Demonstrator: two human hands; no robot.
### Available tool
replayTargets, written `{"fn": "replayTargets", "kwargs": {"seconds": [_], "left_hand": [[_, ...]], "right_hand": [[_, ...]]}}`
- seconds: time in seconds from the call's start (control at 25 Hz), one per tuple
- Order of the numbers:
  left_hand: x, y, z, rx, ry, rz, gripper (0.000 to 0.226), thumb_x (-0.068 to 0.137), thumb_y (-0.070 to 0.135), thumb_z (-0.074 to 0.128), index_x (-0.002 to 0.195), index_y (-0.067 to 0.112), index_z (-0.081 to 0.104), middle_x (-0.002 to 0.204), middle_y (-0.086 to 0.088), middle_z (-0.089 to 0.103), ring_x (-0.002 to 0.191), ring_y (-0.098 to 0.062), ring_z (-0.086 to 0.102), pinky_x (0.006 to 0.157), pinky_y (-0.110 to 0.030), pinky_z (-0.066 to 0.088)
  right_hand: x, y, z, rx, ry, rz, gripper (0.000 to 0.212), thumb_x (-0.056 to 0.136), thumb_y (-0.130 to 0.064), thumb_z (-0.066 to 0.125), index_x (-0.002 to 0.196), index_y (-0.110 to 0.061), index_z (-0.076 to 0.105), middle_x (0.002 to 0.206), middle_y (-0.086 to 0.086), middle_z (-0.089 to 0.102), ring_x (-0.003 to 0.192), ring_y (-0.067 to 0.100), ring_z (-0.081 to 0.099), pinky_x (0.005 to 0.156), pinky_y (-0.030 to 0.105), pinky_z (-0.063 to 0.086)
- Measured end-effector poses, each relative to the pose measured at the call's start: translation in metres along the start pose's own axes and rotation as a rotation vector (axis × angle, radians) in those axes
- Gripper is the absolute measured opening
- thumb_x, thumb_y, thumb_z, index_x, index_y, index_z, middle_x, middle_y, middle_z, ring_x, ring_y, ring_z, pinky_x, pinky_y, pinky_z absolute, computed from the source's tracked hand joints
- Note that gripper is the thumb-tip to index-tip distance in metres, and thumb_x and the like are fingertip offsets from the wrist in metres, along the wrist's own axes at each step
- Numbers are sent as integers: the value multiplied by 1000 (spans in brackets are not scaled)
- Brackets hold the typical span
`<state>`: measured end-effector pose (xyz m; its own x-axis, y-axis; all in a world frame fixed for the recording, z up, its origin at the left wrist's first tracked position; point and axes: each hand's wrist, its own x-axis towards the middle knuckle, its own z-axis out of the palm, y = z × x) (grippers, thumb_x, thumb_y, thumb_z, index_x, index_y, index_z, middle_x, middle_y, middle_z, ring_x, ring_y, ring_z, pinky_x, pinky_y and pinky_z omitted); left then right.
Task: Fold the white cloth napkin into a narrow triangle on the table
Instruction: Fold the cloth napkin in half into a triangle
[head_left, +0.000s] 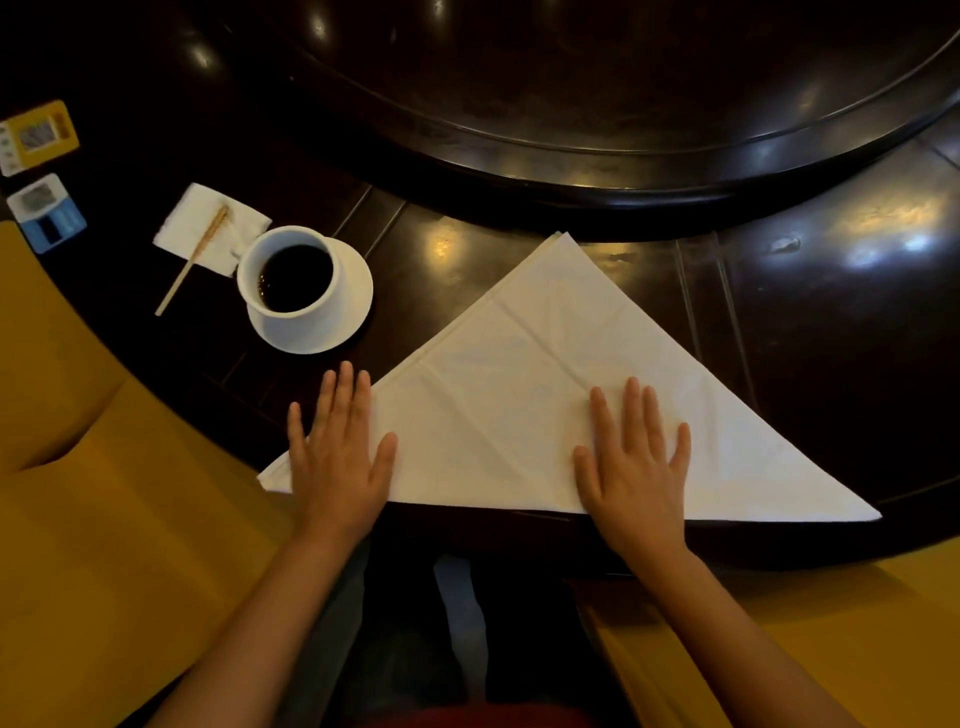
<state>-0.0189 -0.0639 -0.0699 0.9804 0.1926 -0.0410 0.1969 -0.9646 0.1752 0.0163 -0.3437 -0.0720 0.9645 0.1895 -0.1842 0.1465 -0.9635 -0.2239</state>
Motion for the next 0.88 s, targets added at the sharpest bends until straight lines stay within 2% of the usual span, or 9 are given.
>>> {"fn": "replayTargets", "kwargs": {"seconds": [0.08,0.2,0.36,0.64,0.76,0.88], "left_hand": [[7,47,4,-57,40,0,64,92,43,25,146,10,18,153,-14,22,141,-23,13,112,-44,2],[12,99,23,4,-29,123,64,91,42,25,146,10,19,153,-13,22,141,-24,13,111,-48,6],[16,102,41,65,-64,89,68,88,47,28,147,15,20,154,-13,22,141,-25,10,111,-51,9],[15,101,41,82,-74,99,77,85,60,29,149,20,17,156,-11,17,142,-28,10,111,-51,7],[14,103,39,90,-69,79,76,86,60,27,149,19,16,156,-11,17,142,-27,10,109,-53,2],[15,125,39,74,-60,87,73,87,56,25,149,18,14,155,-12,18,141,-26,9,109,-53,-1]], "right_hand": [[19,-13,-4,-27,-11,-196,59,95,-48,15,149,-26,5,157,5,-2,144,23,-6,114,51,-5],[74,-22,-4,-54,-77,-447,58,95,-51,0,147,-27,5,157,3,2,144,23,-3,115,48,-4],[137,-12,-9,-145,-124,-576,64,91,-56,2,148,-26,3,158,2,3,144,21,-4,116,46,-6],[190,-7,-27,-199,-91,-463,67,93,-53,14,148,-18,-1,158,2,-1,144,17,-7,115,42,-8],[172,-2,-30,-92,-50,-394,67,95,-51,18,148,-16,0,158,4,-2,144,18,-8,115,45,-8],[124,27,-32,7,18,-264,63,95,-46,26,148,-17,8,158,5,6,144,21,-2,114,49,-5]]}}
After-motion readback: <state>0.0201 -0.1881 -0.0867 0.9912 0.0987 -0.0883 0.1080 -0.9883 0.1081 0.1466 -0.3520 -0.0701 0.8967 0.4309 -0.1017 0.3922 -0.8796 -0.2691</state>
